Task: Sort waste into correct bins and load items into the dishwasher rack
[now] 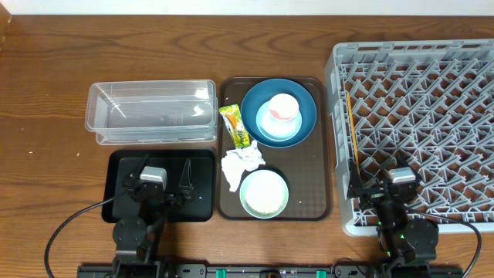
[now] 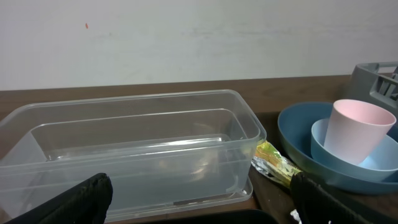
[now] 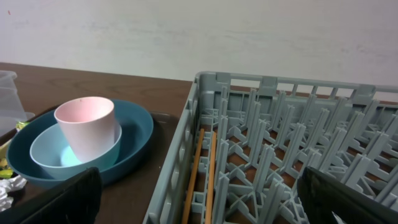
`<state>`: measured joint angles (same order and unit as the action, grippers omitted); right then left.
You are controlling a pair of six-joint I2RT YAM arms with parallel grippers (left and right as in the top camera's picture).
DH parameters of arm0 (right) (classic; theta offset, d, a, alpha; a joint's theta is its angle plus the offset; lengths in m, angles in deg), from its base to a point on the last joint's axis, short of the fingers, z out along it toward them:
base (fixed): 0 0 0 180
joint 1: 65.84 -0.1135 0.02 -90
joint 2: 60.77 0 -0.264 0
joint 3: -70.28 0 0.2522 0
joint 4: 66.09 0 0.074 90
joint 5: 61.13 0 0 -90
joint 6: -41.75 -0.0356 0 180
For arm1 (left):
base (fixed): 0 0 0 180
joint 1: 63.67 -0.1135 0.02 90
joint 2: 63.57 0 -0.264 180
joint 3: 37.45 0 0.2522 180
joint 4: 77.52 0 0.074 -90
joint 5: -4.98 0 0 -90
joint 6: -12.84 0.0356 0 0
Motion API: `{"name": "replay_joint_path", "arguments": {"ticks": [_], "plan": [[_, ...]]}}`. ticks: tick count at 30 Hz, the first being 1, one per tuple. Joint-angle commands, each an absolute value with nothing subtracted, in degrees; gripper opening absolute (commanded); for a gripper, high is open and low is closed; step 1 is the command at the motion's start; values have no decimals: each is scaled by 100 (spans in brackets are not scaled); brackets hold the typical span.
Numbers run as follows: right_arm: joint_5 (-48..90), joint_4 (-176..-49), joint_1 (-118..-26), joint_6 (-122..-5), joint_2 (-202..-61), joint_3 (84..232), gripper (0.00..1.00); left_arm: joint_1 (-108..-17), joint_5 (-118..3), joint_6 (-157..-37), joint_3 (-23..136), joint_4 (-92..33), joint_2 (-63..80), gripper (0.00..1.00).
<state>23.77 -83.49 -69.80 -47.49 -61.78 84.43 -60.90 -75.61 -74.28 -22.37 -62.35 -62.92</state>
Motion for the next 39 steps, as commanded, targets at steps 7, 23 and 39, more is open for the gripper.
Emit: {"name": "replay_joint_path", "arguments": {"ticks": [7,23,39], "plan": [[2375,-8371,-7039,-4688,-6191,8436,99,-6123,-7556,-7376,-2346,-6073,-6297,95],[2375,-8371,-7039,-4688,-6191,8436,99,-6123,-7537,-7489,-2346,-6053,-6288,94],[2375,-8371,-7039,-4688,-6191,8436,99,-6123,-5405,-9546,-1109,-4257,-6237,94]]}}
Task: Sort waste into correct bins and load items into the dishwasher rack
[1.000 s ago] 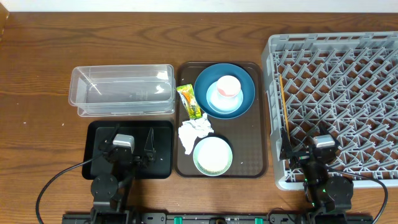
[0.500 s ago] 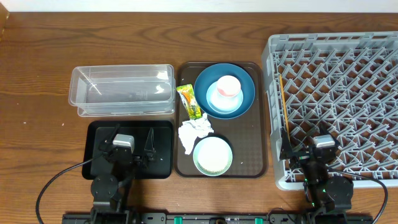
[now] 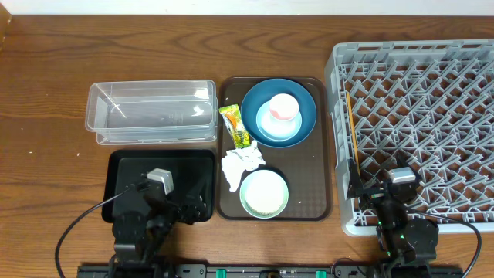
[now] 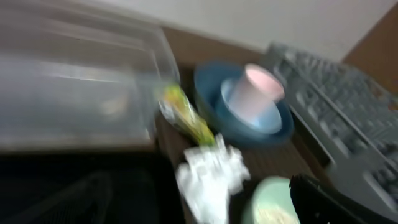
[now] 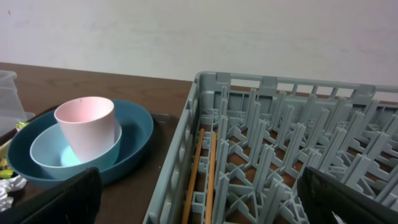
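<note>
A brown tray (image 3: 324,154) holds a blue plate (image 3: 305,100) with a light blue bowl (image 3: 266,131) and a pink cup (image 3: 282,106), a yellow-green wrapper (image 3: 235,126), a crumpled tissue (image 3: 241,164) and a pale green bowl (image 3: 264,193). My left gripper (image 3: 193,204) hangs open over the black tray (image 3: 127,166), turned toward the tissue (image 4: 208,177); its view is blurred. My right gripper (image 5: 199,208) stands open over the front left corner of the grey rack (image 3: 417,116). Both hold nothing.
A clear plastic bin (image 3: 150,112) stands behind the black tray. Wooden chopsticks (image 3: 351,127) lie along the rack's left side. The rack fills the right of the brown wooden table (image 3: 46,93).
My left gripper has swung to the right: it faced the clear bin, and now faces the tissue, the wrapper and the pale green bowl. The right arm and all objects are where they were.
</note>
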`<state>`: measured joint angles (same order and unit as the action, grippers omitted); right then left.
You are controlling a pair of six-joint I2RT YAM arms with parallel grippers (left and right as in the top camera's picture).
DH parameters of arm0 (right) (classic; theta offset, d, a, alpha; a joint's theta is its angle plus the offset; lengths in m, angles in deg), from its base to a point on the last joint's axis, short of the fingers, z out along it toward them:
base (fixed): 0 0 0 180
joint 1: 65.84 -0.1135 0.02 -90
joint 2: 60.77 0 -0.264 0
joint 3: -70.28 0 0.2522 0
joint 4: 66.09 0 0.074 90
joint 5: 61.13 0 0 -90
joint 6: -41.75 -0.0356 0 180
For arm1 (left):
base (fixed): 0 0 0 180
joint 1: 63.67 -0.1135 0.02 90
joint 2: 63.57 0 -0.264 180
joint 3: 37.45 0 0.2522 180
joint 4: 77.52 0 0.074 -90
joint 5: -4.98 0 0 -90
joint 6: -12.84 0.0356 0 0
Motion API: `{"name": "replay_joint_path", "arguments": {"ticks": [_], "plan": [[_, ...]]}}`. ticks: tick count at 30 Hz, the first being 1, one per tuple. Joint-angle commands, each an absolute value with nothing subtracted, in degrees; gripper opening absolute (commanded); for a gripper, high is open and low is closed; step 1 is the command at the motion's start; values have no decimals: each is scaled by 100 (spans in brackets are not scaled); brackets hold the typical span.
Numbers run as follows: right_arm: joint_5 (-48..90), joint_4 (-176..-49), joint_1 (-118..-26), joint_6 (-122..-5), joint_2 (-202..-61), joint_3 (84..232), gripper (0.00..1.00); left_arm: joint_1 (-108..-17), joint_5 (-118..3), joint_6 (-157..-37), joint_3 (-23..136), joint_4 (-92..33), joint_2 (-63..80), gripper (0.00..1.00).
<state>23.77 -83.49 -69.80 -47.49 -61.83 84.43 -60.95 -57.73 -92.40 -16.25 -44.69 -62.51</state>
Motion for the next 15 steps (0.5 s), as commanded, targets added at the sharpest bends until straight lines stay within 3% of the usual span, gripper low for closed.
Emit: {"name": "replay_joint_path", "arguments": {"ticks": [1,6,15], "plan": [[2375,-8371,-7039,-4688,-6191,8436,99,-6123,-5440,-9546,-849,-4106,-6203,94],[2375,-8371,-7041,-4688,-6191,8436,99,-6123,-5711,-9550,462,-3383,-5588,94],[2375,-8371,-7039,-4690,-6191,8436,99,-6123,-5864,-9485,3057,-884,-2592,95]]}}
